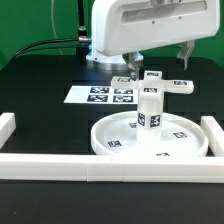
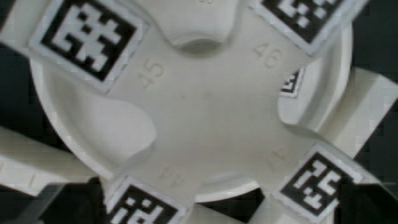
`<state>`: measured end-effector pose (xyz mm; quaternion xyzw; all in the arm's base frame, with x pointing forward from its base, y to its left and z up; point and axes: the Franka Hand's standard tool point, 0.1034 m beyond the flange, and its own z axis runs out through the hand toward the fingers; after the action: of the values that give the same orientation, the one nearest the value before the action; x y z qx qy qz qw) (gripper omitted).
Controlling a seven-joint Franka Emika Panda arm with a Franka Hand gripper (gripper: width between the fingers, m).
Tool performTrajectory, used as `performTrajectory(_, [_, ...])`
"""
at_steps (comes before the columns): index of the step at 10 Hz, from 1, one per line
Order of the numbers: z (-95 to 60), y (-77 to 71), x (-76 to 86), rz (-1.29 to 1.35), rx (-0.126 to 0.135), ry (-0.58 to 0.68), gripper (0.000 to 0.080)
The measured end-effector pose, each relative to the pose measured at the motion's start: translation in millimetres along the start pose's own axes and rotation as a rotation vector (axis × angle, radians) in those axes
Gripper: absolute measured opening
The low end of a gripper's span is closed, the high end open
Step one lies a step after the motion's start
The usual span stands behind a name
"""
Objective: Assemble round table
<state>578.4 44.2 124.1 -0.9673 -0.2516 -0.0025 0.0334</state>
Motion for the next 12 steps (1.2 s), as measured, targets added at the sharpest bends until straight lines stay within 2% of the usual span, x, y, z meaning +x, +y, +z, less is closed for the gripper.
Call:
performTrajectory(5, [13.7,1.6,-13.0,-0.038,-0.018,0.010,0.0649])
performTrajectory(12, [24.3,2.2,-18.3,-0.033,-0.016,-0.003,0.0649])
